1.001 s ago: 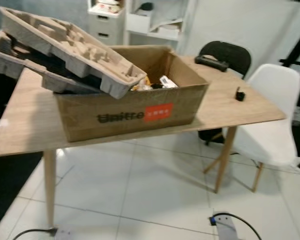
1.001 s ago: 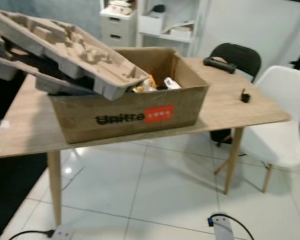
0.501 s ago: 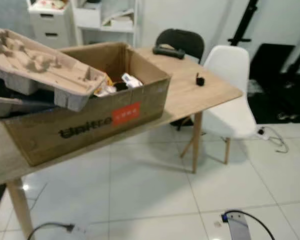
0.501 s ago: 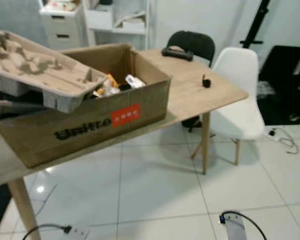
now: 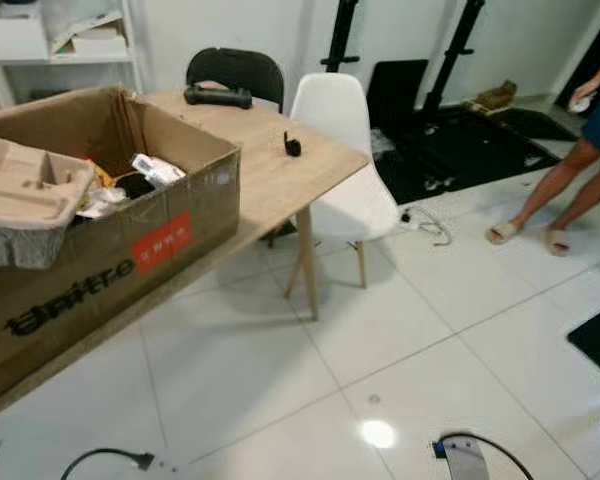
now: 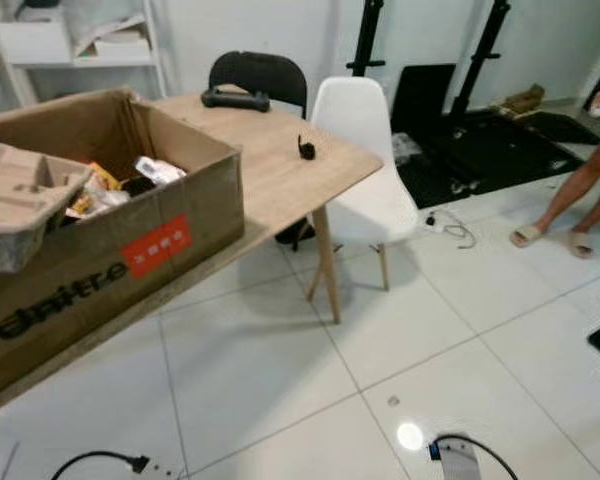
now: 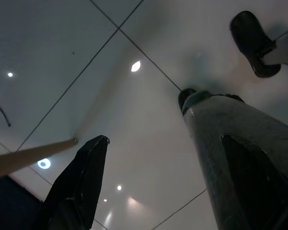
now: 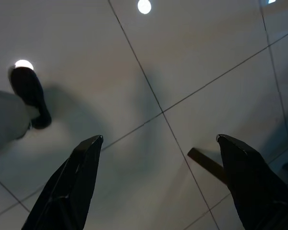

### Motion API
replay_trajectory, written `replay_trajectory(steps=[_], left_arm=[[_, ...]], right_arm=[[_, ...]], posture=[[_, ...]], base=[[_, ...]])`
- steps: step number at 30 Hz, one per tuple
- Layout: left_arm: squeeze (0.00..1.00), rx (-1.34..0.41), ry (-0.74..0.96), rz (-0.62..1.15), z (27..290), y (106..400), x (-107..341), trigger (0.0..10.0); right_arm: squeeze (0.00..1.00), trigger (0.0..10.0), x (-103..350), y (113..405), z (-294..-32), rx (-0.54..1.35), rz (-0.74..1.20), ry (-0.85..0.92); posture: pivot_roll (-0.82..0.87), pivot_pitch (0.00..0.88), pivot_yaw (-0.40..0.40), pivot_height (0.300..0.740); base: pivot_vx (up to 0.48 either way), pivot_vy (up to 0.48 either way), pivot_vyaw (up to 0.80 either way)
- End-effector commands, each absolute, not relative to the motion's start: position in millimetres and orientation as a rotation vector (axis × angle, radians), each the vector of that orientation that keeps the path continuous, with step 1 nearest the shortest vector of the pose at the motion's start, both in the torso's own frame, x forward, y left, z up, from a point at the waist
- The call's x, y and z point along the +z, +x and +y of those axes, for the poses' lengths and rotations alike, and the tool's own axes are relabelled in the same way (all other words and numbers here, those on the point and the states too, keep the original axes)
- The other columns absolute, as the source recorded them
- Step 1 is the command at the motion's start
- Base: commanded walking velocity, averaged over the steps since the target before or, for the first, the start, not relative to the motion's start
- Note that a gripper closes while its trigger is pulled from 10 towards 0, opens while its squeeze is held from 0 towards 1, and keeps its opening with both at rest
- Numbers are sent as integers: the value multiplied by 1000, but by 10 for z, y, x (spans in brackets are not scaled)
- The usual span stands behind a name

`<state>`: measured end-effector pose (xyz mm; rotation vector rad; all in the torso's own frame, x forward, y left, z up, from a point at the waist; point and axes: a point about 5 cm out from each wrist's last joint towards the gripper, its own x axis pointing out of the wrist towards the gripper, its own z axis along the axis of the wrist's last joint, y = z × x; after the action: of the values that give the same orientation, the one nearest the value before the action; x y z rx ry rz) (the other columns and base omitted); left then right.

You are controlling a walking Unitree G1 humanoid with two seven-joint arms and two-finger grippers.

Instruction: Picking trash to rubbish bin

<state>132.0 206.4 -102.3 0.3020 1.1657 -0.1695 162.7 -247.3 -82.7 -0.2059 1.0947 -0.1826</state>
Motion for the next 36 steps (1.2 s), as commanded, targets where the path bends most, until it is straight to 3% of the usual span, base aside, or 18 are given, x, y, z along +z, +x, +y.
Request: replay_trajectory(steps=[1,36], left_arm=[[0,-186,301,1199,2034,1247,-1053,10000],[0,-200,280,1208,1960,1212,-1075,10000]], right_arm=[[0,10000,-843,1594,-2464,-170,1108,-217],[0,10000,-849,1648,-2363,-137,1111,-221]], posture=[[57,68,-66,740],[83,48,-65,740]], base=[[0,0,-763],[0,0,-763]])
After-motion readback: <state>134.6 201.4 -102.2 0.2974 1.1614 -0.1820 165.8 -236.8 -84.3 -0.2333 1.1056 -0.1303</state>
